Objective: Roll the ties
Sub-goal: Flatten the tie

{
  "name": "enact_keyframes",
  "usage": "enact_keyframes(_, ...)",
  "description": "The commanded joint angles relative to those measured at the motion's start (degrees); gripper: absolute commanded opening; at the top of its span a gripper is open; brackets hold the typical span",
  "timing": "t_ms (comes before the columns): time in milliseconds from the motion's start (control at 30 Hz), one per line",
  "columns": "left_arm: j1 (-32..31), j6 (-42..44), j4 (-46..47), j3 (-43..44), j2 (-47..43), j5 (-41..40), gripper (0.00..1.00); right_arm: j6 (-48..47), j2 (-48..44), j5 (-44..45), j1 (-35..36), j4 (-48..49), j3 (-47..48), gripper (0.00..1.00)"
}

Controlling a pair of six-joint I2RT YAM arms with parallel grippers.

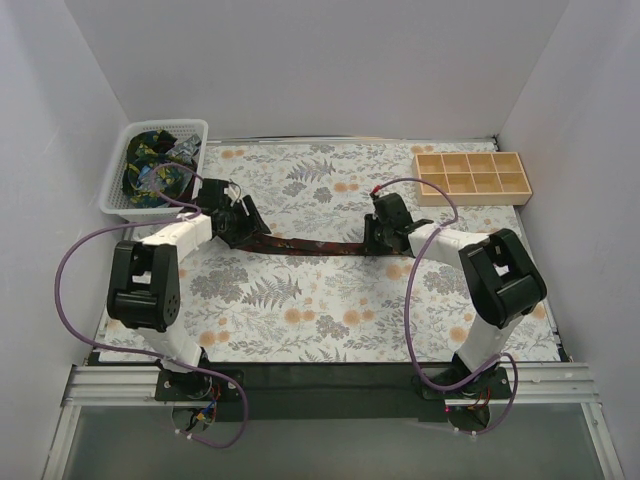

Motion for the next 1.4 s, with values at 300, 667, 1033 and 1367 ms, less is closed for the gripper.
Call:
enact_keyframes(300, -6.83, -1.21, -0.04, 4.41, 8.80, -1.67, 0.56, 0.97, -0.73, -2.33, -6.99, 0.83, -5.69, 0.26)
enact_keyframes(667, -19.92, -8.59, -0.48, 7.66, 14.25, -3.09, 0.55, -2.01, -9.25, -0.66, -20.16, -5.32, -10.79, 0.26)
enact_keyframes(1033, -29.17, -14.40, 0.48, 9.68, 7.77, -5.10, 0.57, -7.64, -19.62, 2.24, -21.33, -10.24, -8.33, 0.32)
enact_keyframes(1367, -22.51, -5.19, -7.42, 9.34, -1.74, -15.83, 0.61, -19.40, -19.82, 1.80, -4.80, -10.07, -3.68, 0.39)
